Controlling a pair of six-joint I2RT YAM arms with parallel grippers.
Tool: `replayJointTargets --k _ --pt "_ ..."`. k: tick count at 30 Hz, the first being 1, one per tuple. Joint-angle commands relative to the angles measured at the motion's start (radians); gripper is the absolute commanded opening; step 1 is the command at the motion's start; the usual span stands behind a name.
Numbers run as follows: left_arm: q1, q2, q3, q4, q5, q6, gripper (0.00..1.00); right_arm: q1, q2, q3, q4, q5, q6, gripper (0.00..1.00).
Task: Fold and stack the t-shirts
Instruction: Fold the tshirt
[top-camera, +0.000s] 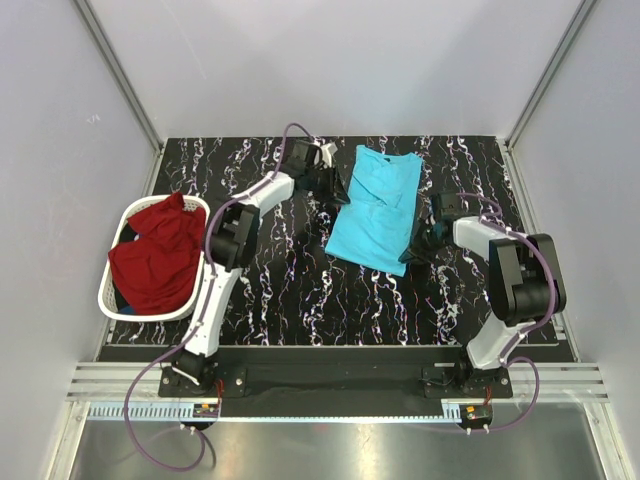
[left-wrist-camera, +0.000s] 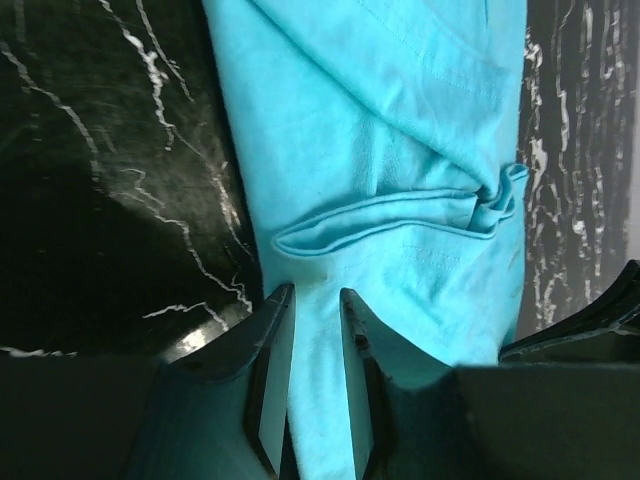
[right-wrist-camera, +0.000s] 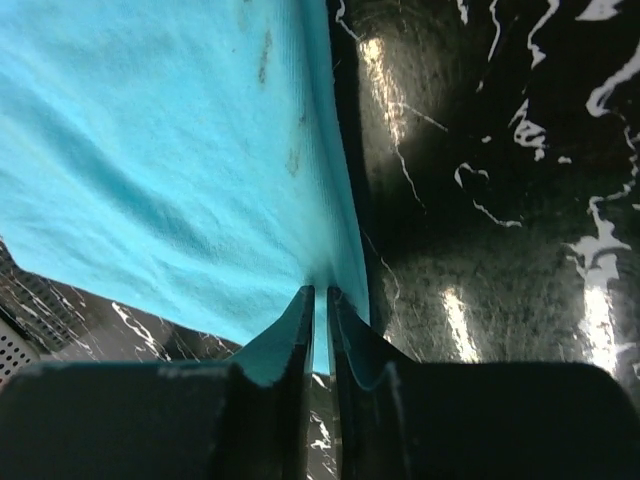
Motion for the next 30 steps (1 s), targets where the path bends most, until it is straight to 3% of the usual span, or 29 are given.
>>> replayJointTargets --k 1,5,9,12,16,22,30 --pt "0.020 -0.036 0.039 0.017 0.104 -0.031 0.30 0.002 -0.094 0.003 -0.004 0.060 -0.014 0.16" --pt "0.018 -0.181 -0.042 0.015 0.092 0.000 0.32 0.002 -0.160 0.029 -0.078 0.084 -0.003 0.16" --pt "0.002 -0.335 -0.241 0.018 0.041 0.030 0.32 0.004 -0.209 0.039 -0.092 0.033 0.025 0.16" --pt "-0.023 -0.416 -0.382 0.017 0.021 0.043 0.31 0.028 -0.171 0.066 -0.078 -0.010 0.019 0.14" --pt "-0.058 -0.501 -0.558 0.063 0.004 0.024 0.29 0.065 -0.085 0.114 -0.018 -0.119 0.011 0.04" --pt "-0.107 -0.484 -0.681 0.087 -0.051 0.036 0.27 0.070 0.004 0.080 0.040 -0.110 0.002 0.01" --pt "-0.120 -0.466 -0.763 0.057 -0.233 0.055 0.25 0.064 0.026 -0.050 0.041 -0.004 -0.006 0.01"
